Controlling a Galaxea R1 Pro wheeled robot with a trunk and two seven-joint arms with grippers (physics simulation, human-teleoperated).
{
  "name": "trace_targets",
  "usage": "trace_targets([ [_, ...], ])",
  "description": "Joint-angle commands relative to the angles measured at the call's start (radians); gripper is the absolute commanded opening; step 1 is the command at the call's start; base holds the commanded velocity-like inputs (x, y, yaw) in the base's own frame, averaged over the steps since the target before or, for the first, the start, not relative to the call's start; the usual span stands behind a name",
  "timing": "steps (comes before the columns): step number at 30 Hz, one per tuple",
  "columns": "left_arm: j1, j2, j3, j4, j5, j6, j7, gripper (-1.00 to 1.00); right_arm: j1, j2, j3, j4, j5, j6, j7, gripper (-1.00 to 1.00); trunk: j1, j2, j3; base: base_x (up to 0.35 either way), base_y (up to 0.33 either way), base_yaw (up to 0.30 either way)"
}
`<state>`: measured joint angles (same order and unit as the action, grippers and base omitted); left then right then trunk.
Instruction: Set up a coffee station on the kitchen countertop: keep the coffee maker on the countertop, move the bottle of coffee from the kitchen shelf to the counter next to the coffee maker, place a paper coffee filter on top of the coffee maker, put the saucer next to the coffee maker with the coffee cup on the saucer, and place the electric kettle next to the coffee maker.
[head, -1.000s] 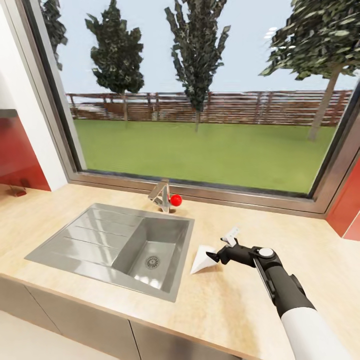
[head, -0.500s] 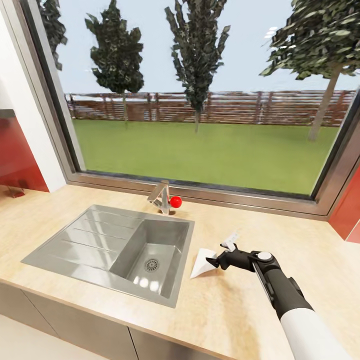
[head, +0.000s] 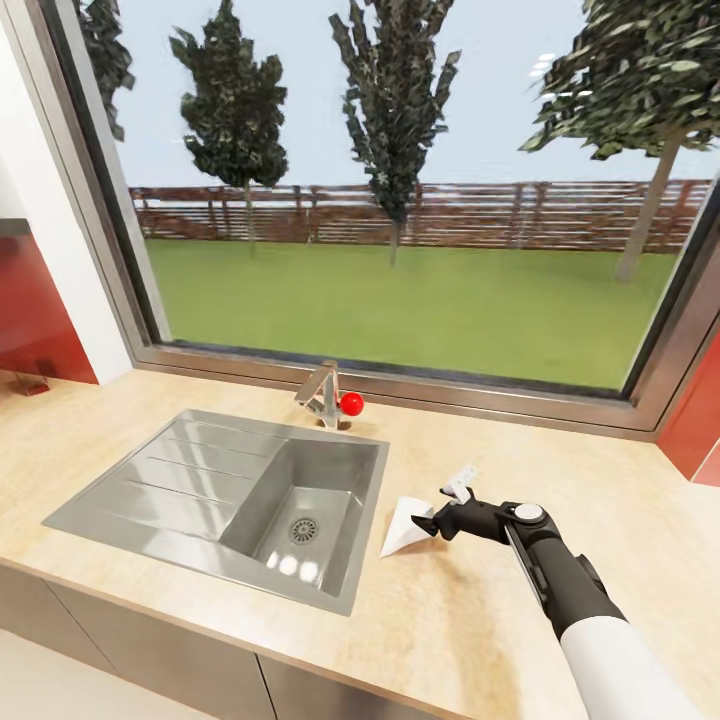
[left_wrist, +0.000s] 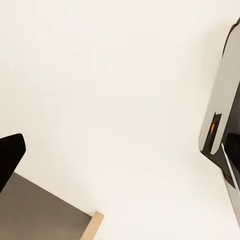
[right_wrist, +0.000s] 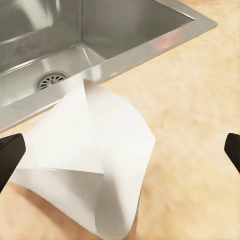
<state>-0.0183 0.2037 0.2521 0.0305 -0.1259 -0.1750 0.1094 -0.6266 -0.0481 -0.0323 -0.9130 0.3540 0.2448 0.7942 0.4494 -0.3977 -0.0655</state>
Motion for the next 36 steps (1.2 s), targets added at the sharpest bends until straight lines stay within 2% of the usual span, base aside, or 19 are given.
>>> trace_targets([
  [1, -0.002, 0.0, 0.007, 0.003, -0.011, -0.006, 0.004, 1.0, -0.001, 0.001, -0.003, -0.002, 0.005, 0.005, 0.007, 1.0, 0.001, -0.002, -0.002, 0.0, 0.0, 0.0],
  [7, -0.002, 0.0, 0.007, 0.003, -0.011, -0.006, 0.005, 1.0, -0.001, 0.001, -0.002, 0.002, 0.005, 0.005, 0.007, 1.0, 0.001, -0.002, -0.002, 0.0, 0.0, 0.0],
  [15, -0.002, 0.001, 0.007, 0.003, -0.01, -0.006, 0.006, 1.0, -0.001, 0.001, -0.001, 0.055, 0.005, -0.015, 0.006, 1.0, 0.001, -0.002, -0.002, 0.041, 0.074, 0.0],
  [36, -0.002, 0.001, 0.007, 0.003, -0.01, -0.006, 0.006, 1.0, -0.001, 0.001, -0.001, 0.059, 0.005, -0.024, 0.007, 1.0, 0.001, -0.002, -0.002, 0.008, 0.046, 0.0],
])
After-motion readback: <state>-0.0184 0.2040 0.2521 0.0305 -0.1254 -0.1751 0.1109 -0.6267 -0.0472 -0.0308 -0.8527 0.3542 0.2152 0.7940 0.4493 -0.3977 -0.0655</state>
